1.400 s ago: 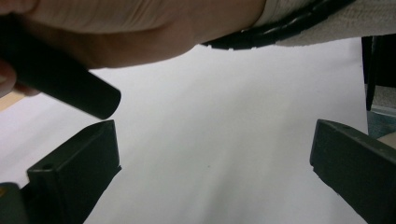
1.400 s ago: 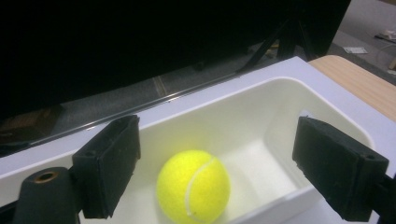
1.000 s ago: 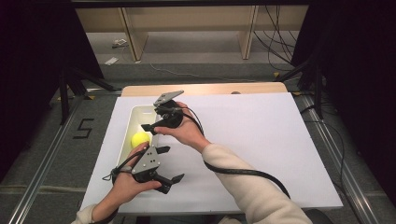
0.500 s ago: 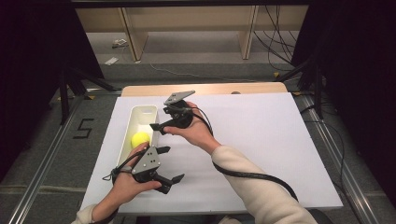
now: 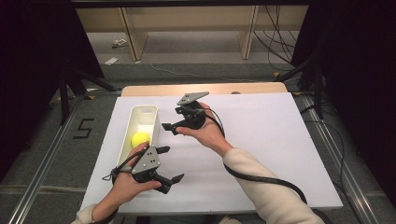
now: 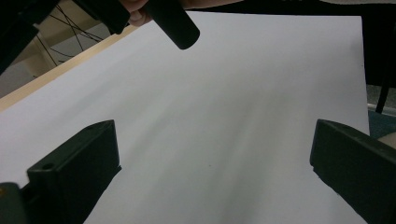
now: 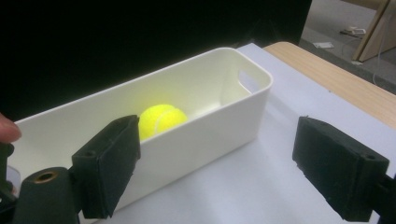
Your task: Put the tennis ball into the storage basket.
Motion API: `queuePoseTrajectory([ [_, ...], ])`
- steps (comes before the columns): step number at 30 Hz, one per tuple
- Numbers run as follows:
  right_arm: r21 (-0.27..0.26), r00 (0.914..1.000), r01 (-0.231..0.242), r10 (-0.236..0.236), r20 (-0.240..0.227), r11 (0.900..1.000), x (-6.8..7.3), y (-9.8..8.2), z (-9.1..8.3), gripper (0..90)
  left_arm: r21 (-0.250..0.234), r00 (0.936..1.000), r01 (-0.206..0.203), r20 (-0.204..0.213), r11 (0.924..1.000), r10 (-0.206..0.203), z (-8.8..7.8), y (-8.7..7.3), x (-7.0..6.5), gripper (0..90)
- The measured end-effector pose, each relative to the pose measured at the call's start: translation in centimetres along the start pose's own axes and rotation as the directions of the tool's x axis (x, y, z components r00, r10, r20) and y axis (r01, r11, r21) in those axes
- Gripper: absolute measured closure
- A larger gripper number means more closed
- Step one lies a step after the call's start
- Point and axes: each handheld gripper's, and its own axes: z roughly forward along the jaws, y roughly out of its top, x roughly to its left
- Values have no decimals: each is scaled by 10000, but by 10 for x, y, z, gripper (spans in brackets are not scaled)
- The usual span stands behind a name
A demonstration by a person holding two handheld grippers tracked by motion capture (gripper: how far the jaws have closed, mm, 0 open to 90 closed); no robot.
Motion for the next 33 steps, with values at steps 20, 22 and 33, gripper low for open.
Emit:
queuePoseTrajectory([
  [20, -254, 9989, -307, 316, 350, 9992, -8, -15, -27, 157, -6, 10000, 19, -2, 10000, -19, 0, 0, 0, 9],
  [22, -258, 9987, -303, 313, 398, 9992, -10, -17, -30, 157, -3, 10000, 15, -17, 10000, -15, 0, 0, 0, 9],
  [33, -397, 9962, -449, 477, 728, 9982, -18, -25, -51, 157, -1, 10000, 31, -33, 10000, -31, 0, 0, 0, 10],
])
